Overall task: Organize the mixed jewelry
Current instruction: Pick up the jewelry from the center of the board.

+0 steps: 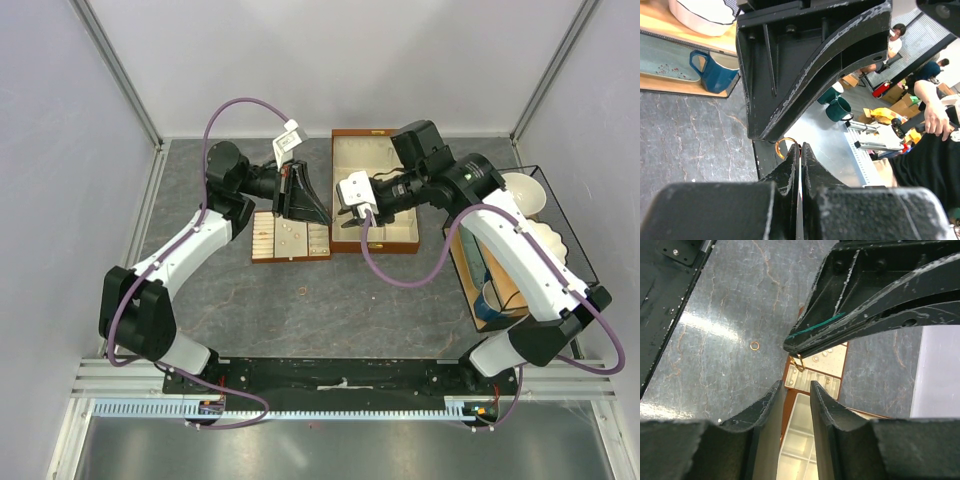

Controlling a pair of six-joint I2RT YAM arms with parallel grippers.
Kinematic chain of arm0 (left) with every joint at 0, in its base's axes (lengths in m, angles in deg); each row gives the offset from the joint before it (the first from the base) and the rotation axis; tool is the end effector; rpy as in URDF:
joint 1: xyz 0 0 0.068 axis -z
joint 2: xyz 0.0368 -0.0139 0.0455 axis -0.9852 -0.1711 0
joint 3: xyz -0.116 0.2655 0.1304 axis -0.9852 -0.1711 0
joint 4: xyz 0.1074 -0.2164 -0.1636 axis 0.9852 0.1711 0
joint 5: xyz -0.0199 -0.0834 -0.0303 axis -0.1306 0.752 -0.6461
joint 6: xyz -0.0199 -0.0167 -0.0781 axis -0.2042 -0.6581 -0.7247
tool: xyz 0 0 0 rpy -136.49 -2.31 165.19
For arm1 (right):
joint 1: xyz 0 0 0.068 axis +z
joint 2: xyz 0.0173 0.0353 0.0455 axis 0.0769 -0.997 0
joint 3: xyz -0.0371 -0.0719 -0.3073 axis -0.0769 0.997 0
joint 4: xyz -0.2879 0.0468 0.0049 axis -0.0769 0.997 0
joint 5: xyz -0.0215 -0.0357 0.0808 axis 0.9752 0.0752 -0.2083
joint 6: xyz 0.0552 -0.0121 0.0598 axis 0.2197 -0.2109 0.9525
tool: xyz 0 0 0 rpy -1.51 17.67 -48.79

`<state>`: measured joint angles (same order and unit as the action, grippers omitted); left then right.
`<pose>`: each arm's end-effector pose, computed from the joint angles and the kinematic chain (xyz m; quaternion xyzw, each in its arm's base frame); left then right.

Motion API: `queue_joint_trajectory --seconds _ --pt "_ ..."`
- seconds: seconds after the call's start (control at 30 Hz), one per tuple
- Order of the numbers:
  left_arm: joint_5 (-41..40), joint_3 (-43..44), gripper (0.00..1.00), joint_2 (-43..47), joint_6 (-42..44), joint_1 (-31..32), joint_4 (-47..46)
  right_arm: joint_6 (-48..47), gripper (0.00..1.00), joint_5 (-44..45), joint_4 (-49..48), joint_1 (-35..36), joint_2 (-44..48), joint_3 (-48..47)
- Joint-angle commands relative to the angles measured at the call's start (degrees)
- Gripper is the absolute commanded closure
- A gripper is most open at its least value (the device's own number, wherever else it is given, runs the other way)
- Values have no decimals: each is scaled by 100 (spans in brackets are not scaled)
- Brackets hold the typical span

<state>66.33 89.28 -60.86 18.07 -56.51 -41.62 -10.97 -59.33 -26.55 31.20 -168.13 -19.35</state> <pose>0.2958 -0.2074 0.4172 0.4179 0.5560 -0.6820 0.2260 0.2398 0.2352 0.4795 -0.7403 0.4399 0.2683 0.4319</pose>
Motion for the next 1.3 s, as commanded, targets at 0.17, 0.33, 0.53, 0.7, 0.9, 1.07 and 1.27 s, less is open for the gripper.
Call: queue_joint_trajectory --seconds 0.17,0.33,0.53,0.7,0.9,1.07,1.27 --pt "1962 -119 96 37 -623 115 -1014 -355 64 -408 225 33 -128 -295" --pt "1971 -260 95 28 -852 176 -1331 -346 64 -408 278 68 -286 -541" --pt "1971 -339 95 -33 -1176 168 -1840 -364 65 -417 418 147 -374 -691" --pt "1971 -287 95 -261 -1896 150 -2771 -460 65 -277 585 253 -251 -516" --pt "1971 -278 95 -438 -2733 150 -3801 -592 65 -136 831 253 -128 -383" --pt "1971 -357 95 -297 -2759 141 -3854 -926 65 207 1200 253 -102 -401" --pt "1979 -444 94 -306 -2768 141 -3933 -900 63 198 1429 253 -251 -655"
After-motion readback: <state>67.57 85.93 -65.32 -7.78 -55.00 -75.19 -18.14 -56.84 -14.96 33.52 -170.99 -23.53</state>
